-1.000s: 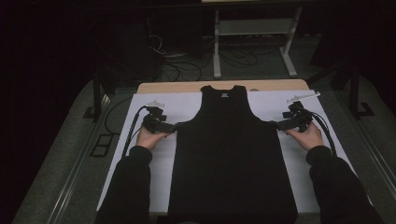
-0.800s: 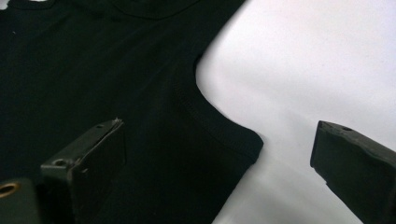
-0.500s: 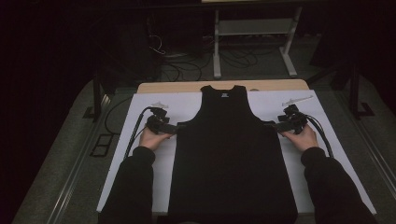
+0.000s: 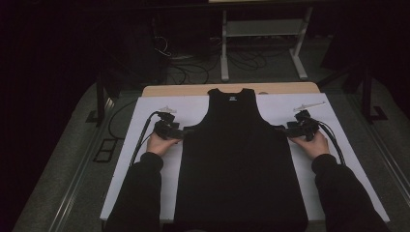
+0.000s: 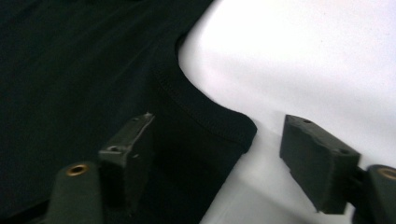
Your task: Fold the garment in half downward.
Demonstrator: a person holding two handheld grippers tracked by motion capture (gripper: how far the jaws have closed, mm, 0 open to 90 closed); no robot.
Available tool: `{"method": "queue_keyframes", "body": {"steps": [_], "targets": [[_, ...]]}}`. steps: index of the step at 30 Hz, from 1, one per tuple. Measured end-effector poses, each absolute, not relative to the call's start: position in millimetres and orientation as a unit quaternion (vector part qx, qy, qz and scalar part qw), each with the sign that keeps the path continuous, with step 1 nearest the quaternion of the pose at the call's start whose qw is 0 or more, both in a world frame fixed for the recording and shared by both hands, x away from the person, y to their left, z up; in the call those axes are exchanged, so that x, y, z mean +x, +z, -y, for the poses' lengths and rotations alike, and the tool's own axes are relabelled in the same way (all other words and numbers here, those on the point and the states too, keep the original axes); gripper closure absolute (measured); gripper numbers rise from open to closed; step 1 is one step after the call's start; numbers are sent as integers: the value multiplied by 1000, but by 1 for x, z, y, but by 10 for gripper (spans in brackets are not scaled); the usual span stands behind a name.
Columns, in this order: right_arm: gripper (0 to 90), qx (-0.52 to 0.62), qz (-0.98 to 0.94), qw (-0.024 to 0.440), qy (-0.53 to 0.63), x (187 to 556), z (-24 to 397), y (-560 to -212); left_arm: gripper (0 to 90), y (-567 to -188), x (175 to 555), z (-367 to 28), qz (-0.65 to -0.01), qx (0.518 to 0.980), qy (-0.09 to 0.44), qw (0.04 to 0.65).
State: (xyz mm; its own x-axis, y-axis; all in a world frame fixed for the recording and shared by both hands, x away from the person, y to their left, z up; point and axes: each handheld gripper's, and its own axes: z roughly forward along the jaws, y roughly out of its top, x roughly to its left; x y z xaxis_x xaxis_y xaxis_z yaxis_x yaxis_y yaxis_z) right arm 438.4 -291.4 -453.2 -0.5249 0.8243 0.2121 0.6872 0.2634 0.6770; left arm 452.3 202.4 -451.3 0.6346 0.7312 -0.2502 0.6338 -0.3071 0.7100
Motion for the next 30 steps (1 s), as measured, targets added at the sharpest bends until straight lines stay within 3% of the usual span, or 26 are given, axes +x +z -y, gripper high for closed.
{"method": "queue_keyframes", "body": {"steps": [6,14,24,30], "targets": [[365,476,-790,98,374,438,287,-453,156,-452,452,-199,-429,802,63,412],[478,469,-794,109,372,437,281,-453,309,-452,452,-196,-429,797,48,423],[761,469,-796,114,364,437,279,-453,611,-452,453,-196,-450,791,72,408],[816,469,-796,106,368,437,278,-452,795,-453,453,-194,-458,790,90,397]]}}
